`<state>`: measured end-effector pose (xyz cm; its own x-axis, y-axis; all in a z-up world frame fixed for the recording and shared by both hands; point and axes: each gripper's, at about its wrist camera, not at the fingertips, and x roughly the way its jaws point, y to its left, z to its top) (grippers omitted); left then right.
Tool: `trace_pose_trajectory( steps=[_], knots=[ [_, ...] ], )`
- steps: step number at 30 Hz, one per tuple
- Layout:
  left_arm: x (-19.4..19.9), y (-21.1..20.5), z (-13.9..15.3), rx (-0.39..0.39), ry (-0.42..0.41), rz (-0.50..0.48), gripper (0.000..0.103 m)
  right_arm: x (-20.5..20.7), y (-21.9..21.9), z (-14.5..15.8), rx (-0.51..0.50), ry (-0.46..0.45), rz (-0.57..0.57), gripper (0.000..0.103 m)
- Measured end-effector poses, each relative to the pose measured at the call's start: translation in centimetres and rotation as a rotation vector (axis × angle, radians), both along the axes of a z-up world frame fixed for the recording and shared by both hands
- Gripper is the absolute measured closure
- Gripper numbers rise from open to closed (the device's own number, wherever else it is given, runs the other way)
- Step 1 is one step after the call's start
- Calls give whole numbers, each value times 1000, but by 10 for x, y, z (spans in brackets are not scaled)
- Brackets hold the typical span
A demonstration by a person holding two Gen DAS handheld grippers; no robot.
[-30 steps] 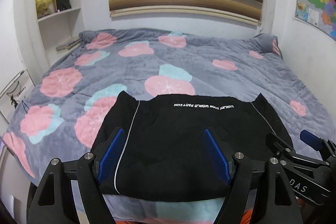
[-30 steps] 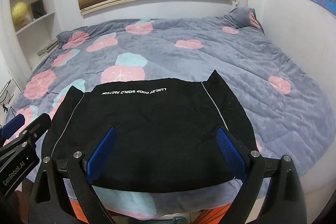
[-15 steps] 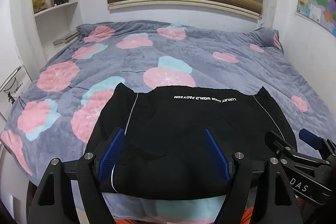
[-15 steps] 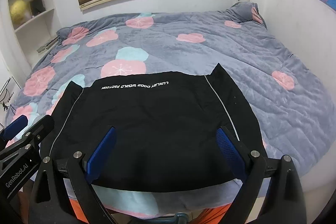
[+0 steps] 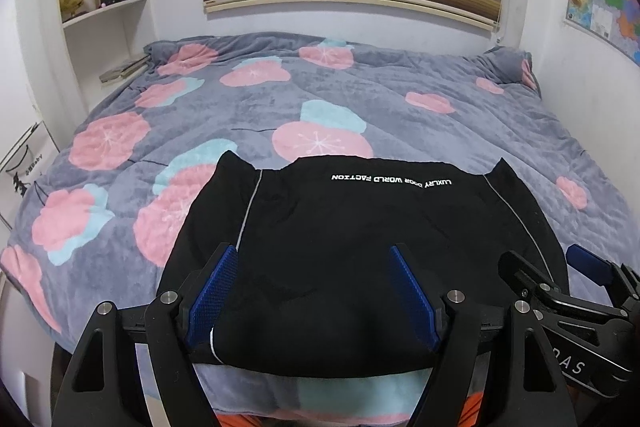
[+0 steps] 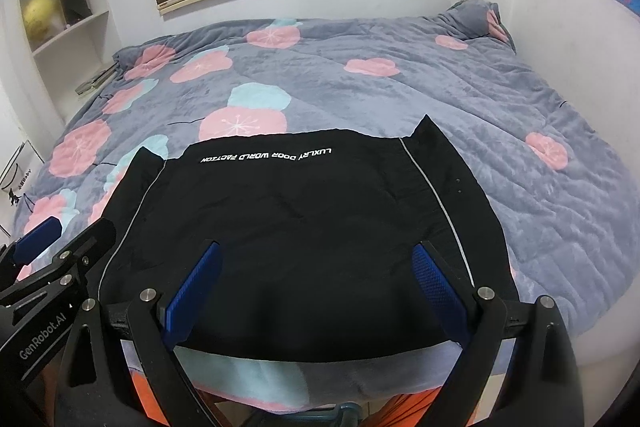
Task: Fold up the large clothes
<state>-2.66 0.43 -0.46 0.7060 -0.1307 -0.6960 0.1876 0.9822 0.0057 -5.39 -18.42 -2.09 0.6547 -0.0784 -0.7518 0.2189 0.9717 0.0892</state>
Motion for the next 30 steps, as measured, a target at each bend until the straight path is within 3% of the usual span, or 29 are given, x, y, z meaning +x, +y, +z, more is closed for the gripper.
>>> trace_pose_trajectory(
  steps=[30],
  knots=[
    [1,4,-6,4,16,12,24,-2,-18,-2,-11,1,-6,6]
  ],
)
